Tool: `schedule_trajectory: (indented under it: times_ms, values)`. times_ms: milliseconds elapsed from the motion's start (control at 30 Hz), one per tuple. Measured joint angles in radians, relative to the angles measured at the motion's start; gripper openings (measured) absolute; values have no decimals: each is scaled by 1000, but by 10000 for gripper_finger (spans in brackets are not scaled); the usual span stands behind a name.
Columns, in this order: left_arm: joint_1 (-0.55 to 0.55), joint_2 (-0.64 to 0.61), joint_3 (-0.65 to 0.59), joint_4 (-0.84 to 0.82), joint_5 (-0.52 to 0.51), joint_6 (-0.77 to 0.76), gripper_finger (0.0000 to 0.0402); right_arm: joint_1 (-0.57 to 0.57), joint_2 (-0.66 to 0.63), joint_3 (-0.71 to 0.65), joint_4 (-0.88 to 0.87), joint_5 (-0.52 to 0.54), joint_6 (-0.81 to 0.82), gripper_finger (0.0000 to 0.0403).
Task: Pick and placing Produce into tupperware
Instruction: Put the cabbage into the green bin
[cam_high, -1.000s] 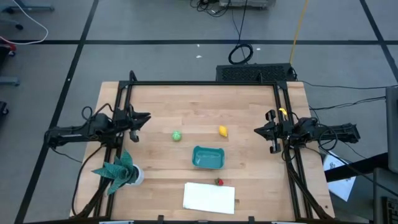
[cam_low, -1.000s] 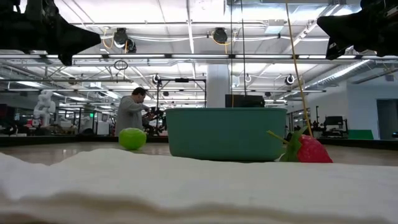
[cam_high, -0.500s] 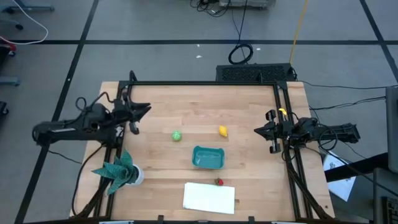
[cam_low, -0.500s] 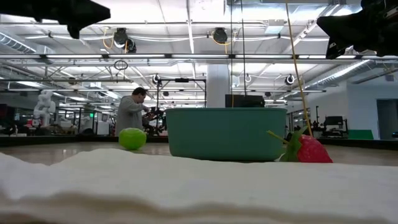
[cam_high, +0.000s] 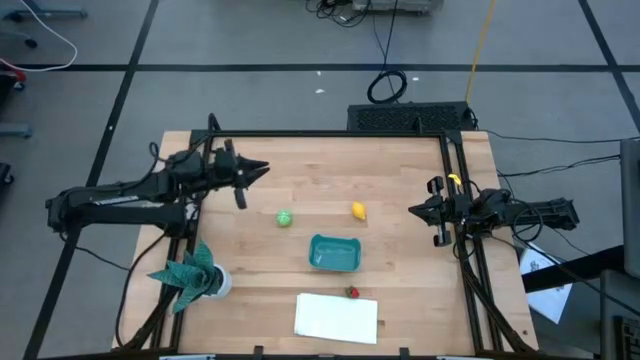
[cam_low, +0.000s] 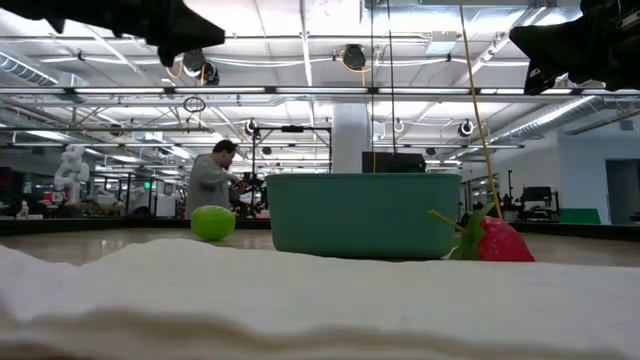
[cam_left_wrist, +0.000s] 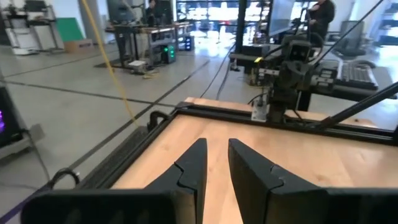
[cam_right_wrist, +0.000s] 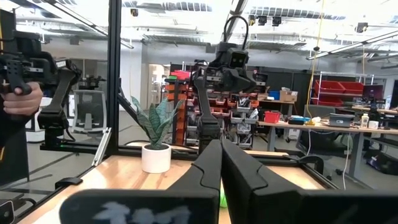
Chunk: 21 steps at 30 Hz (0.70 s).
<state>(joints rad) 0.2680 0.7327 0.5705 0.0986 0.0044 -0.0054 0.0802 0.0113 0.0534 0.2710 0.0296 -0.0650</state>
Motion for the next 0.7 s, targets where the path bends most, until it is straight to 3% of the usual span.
schedule_trajectory:
  times_ms: [500,700]
  values:
    - [139,223,121,39,229,7,72,0,0,0,0,0,0,0]
    - [202,306,172,34,402,22,72,0,0,0,0,0,-1,0]
